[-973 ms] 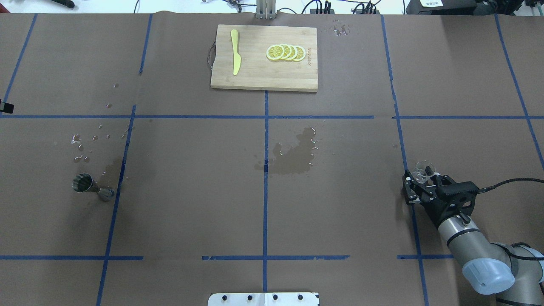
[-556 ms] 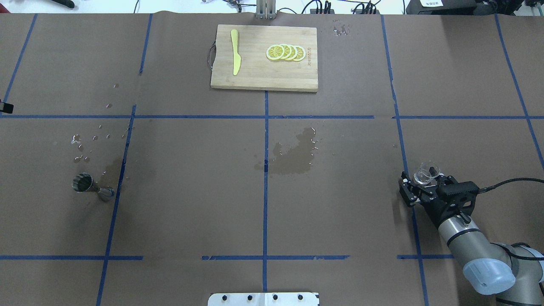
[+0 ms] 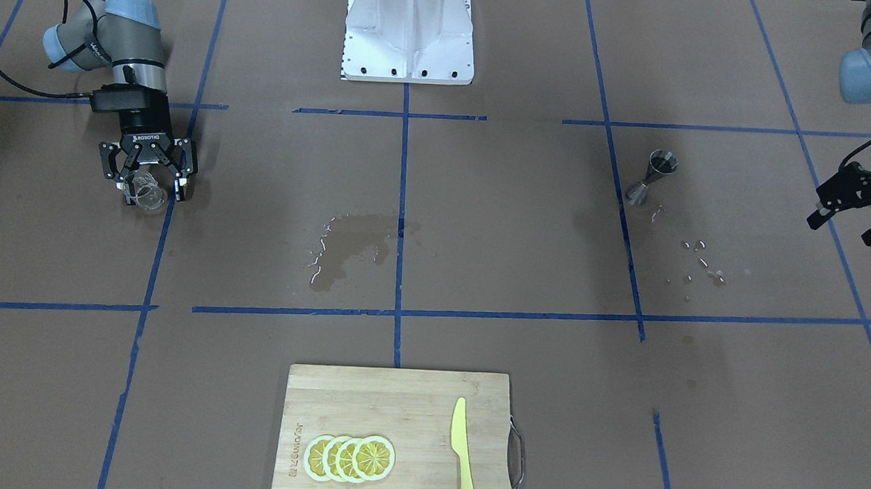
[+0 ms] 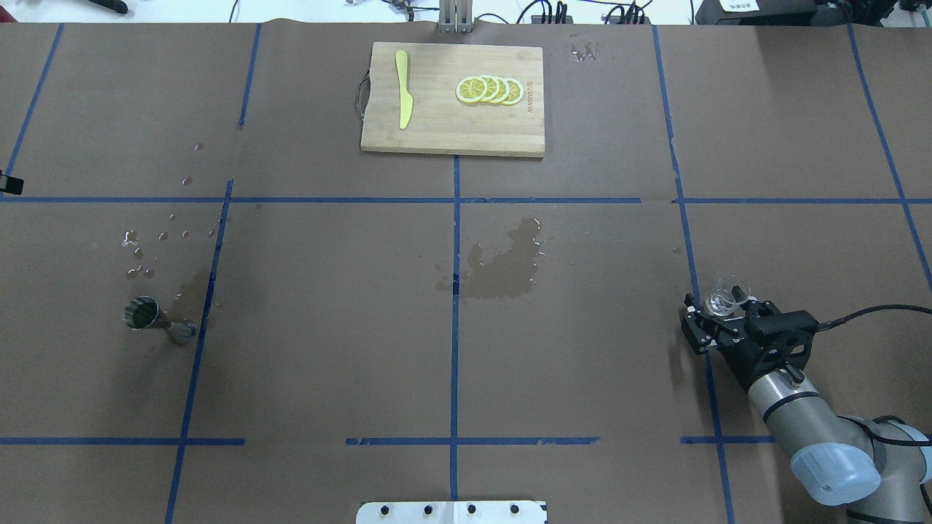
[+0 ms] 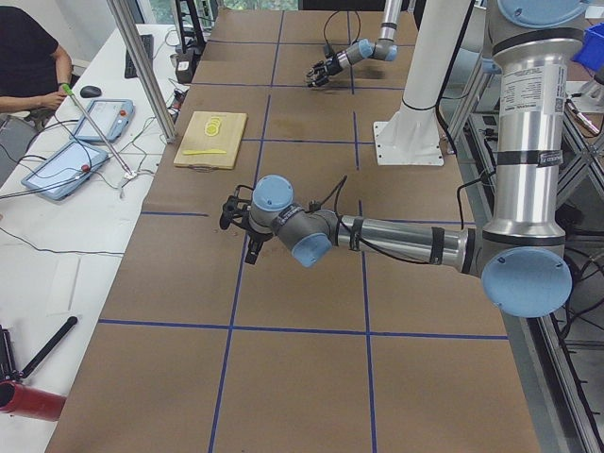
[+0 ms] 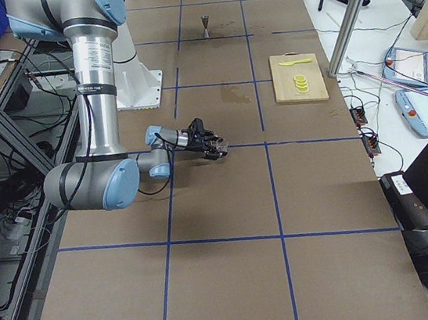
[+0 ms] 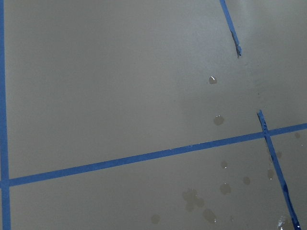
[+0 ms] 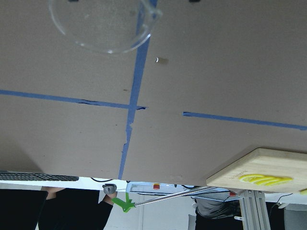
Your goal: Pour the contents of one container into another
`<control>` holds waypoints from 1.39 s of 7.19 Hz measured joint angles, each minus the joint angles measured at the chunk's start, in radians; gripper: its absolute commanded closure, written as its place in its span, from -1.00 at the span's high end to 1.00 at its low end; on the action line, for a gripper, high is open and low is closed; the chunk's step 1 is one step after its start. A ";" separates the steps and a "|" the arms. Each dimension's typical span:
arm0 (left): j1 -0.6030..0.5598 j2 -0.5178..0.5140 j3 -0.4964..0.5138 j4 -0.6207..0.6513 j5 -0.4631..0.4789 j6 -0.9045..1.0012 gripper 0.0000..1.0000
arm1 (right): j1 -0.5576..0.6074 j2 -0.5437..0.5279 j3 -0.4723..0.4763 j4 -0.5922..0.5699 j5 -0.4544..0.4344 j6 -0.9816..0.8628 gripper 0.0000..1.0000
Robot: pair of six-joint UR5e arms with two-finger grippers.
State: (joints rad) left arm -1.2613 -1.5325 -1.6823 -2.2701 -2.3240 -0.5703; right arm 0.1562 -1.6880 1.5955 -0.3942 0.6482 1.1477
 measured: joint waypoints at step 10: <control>-0.002 0.001 -0.002 -0.001 0.000 0.000 1.00 | 0.005 -0.015 0.016 0.086 0.073 0.000 1.00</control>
State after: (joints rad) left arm -1.2634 -1.5314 -1.6838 -2.2707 -2.3240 -0.5706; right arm 0.1615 -1.7030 1.6115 -0.3085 0.7213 1.1479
